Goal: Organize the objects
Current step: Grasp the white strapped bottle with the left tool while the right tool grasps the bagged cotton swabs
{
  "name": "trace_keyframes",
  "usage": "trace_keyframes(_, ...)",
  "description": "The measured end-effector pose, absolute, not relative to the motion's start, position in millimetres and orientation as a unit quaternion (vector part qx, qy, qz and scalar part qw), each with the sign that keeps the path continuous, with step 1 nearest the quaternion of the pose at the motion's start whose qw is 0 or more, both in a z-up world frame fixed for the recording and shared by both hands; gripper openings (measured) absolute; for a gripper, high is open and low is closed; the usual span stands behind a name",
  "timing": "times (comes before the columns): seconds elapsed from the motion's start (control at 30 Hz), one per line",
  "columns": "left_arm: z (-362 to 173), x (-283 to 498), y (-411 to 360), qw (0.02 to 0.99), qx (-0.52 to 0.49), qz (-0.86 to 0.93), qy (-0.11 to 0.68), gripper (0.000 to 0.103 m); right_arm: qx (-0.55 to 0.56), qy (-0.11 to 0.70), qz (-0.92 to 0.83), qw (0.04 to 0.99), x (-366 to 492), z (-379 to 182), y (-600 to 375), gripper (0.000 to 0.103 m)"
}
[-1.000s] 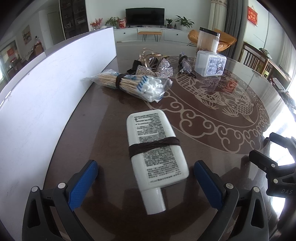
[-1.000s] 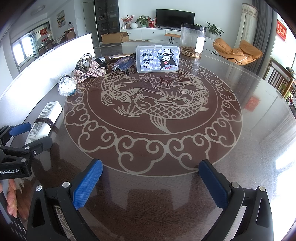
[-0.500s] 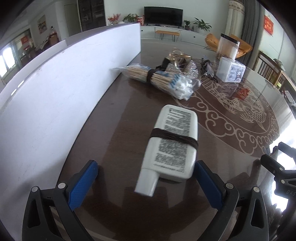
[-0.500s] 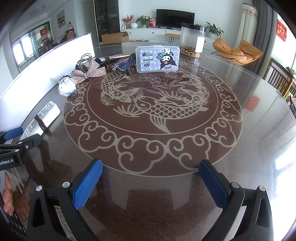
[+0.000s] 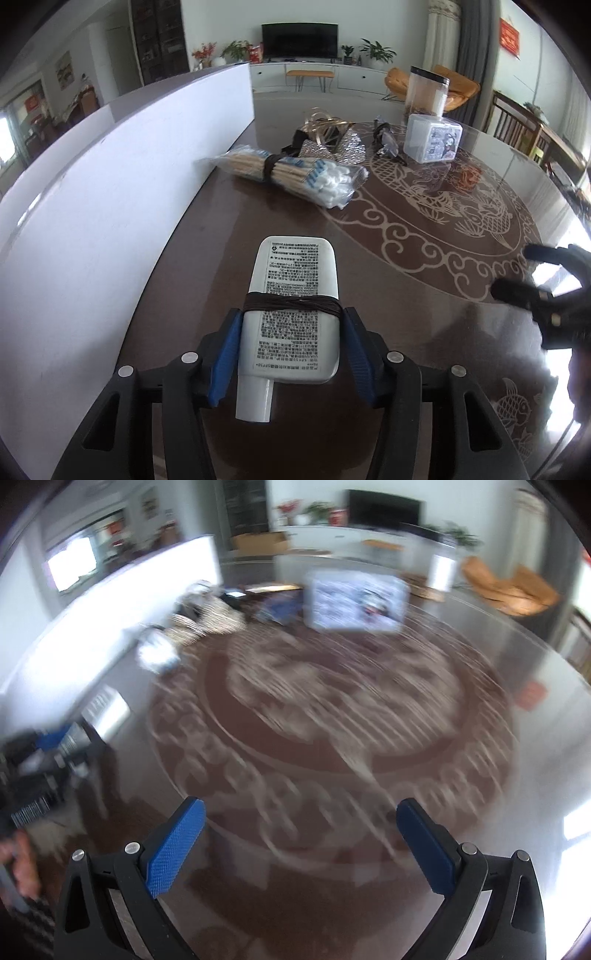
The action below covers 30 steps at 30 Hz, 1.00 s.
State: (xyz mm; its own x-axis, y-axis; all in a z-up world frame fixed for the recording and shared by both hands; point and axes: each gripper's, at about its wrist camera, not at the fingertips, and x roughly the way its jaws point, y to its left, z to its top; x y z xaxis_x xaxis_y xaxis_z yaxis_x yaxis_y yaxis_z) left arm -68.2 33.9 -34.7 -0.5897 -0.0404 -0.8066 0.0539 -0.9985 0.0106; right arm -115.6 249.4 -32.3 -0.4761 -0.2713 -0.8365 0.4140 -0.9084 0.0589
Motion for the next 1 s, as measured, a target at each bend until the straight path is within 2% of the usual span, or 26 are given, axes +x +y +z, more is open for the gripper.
trace_keyframes(0.13,-36,-68,30,0.041,0.447,-0.893,0.012,0.054,0.439,0.118,-0.844,0.285,-151,-2,181,0.102)
trace_keyframes(0.2,-37,-66,29,0.041,0.445,-0.895,0.011,0.054,0.439,0.143,-0.829,0.315,-171,5,136,0.092)
trace_keyframes(0.27,-37,-65,29,0.042,0.442,-0.896,0.010,0.055,0.453,0.155,-0.814,0.331,-187,3,105,0.072)
trace_keyframes(0.33,-37,-64,28,0.042,0.440,-0.897,0.010,0.055,0.472,0.169,-0.795,0.341,-198,-5,76,0.062)
trace_keyframes(0.37,-37,-64,28,0.042,0.440,-0.897,0.011,0.055,0.477,0.179,-0.790,0.343,-200,-8,68,0.045)
trace_keyframes(0.43,-37,-65,27,0.041,0.440,-0.897,0.011,0.055,0.480,0.198,-0.784,0.339,-198,-13,59,0.027)
trace_keyframes(0.63,-36,-68,26,0.041,0.440,-0.897,0.013,0.055,0.479,0.153,-0.811,0.298,-165,-14,127,0.027)
trace_keyframes(0.8,-36,-70,28,0.039,0.442,-0.896,0.016,0.054,0.464,0.112,-0.850,0.220,-93,-16,221,0.027)
trace_keyframes(0.9,-35,-71,37,0.014,0.443,-0.896,0.009,0.054,0.454,0.081,-0.862,0.212,-50,-17,251,0.027)
trace_keyframes(0.93,-34,-70,43,0.001,0.443,-0.896,0.006,0.054,0.451,0.072,-0.864,0.211,-44,-15,256,0.031)
trace_keyframes(0.97,-35,-69,44,-0.005,0.443,-0.896,0.005,0.056,0.448,0.065,-0.866,0.211,-38,-15,260,0.045)
trace_keyframes(1.0,-35,-69,44,-0.011,0.445,-0.895,0.008,0.065,0.450,0.060,-0.866,0.208,-33,-17,263,0.056)
